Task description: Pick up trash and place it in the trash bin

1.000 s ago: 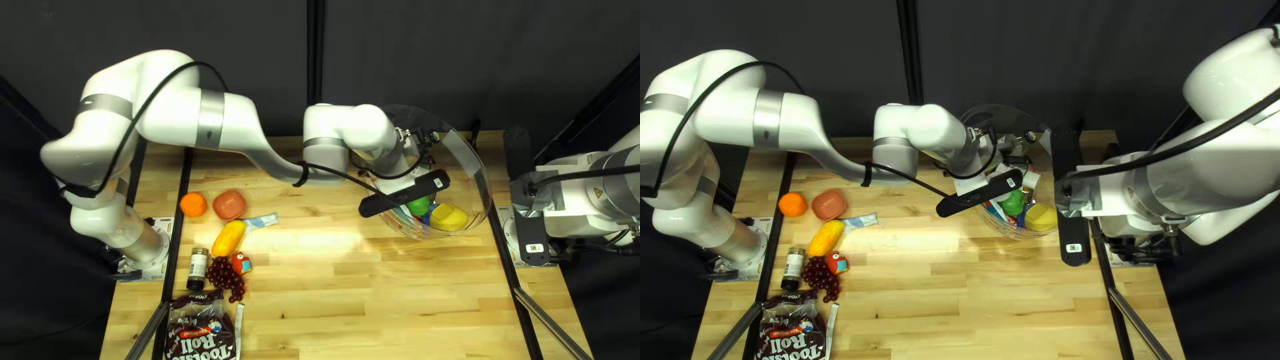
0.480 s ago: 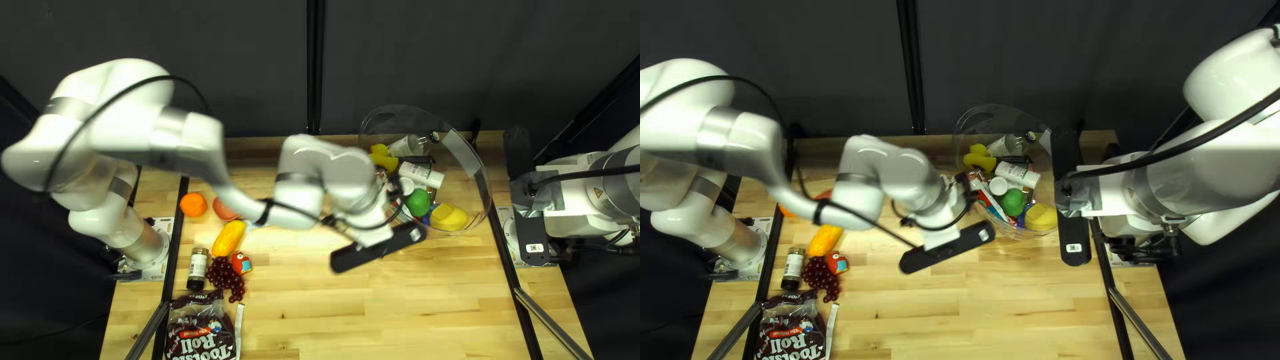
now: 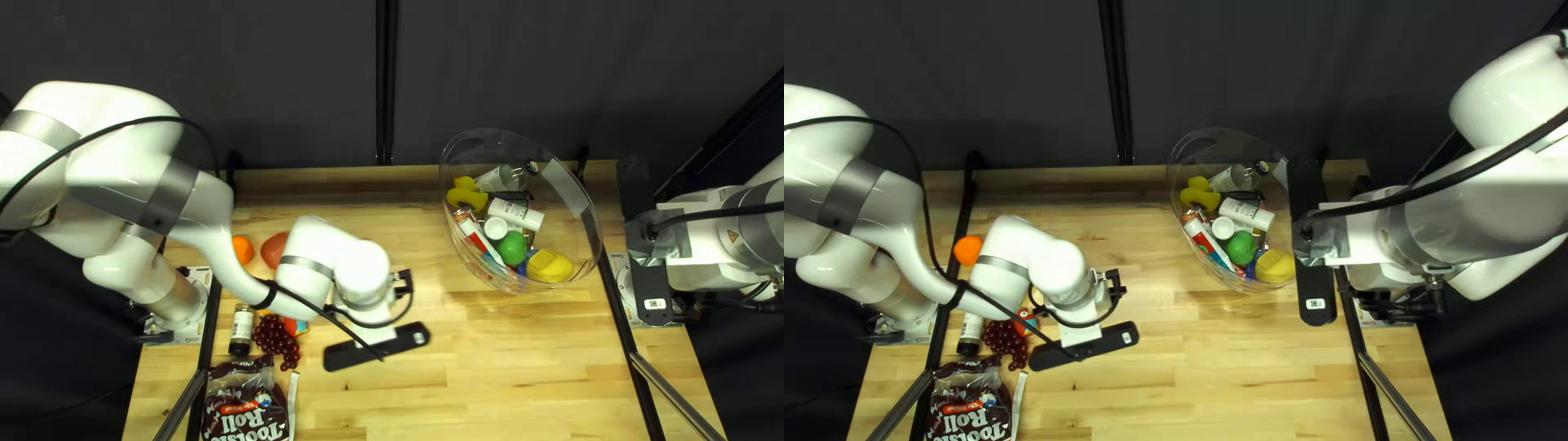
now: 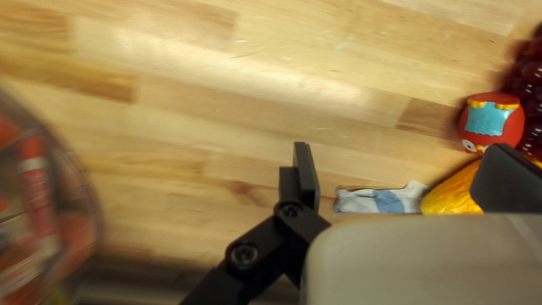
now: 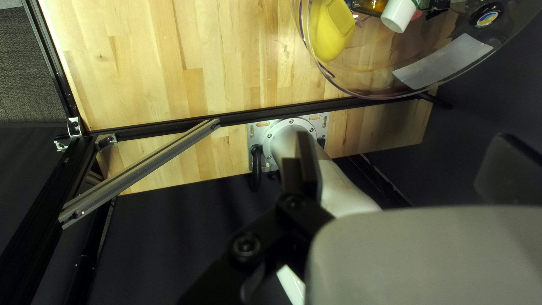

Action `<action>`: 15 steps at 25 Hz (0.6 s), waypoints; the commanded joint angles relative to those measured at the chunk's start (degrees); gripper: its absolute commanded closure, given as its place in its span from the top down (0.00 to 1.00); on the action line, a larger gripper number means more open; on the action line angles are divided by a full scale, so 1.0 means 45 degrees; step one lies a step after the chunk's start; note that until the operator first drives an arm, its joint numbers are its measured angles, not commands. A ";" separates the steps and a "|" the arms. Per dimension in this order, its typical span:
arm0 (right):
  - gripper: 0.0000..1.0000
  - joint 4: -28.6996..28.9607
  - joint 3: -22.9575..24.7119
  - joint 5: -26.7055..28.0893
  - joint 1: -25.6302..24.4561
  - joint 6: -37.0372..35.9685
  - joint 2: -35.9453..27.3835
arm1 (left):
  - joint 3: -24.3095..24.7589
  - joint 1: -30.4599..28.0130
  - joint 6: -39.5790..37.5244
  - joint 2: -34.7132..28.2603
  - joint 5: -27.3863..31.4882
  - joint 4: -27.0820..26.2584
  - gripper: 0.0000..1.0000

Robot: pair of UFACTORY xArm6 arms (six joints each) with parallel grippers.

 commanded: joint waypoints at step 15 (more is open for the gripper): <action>1.00 0.0000 0.0000 0.0000 0.0000 0.0000 0.0000 | 0.4386 0.1019 0.2784 -0.2976 -0.0485 -0.0593 1.00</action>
